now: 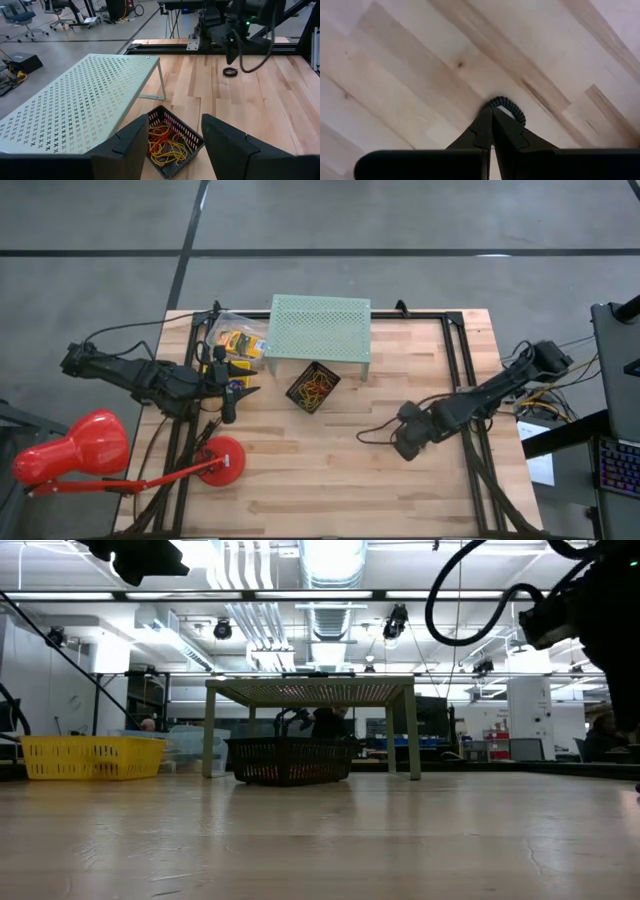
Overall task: Pick & Place Office Desk Supplies
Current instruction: Put the black spring rubber band into the yellow bin
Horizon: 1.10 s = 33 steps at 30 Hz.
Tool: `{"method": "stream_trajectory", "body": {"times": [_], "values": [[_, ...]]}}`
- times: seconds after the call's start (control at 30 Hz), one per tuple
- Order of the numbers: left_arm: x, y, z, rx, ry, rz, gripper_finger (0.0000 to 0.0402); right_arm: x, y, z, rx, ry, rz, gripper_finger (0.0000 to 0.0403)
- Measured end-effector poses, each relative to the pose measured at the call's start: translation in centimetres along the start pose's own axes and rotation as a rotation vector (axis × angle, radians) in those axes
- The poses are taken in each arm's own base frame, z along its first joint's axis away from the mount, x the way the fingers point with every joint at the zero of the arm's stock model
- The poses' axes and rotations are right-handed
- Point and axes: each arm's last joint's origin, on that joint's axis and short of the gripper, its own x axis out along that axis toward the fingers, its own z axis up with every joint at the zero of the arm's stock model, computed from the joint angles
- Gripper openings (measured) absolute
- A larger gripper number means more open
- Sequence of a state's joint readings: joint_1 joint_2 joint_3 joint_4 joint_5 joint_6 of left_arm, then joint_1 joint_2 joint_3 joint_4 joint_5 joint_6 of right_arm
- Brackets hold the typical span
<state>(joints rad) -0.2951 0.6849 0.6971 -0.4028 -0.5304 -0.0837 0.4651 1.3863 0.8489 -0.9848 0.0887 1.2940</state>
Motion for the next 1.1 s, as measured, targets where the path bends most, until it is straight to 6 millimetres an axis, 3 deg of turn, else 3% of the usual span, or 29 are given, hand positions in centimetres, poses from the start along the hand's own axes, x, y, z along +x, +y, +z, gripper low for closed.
{"method": "stream_trajectory", "body": {"times": [0.33,1.1], "values": [[0.0,0.0,0.0,0.0,0.001,0.0,0.0185,0.2,1.0,-2.0,-0.006,0.028,-0.01,0.0008],[0.0,0.0,0.0,0.0,0.0,-0.001,0.0185,-0.1,0.9,-2.0,0.016,-0.005,0.001,0.0008]]}}
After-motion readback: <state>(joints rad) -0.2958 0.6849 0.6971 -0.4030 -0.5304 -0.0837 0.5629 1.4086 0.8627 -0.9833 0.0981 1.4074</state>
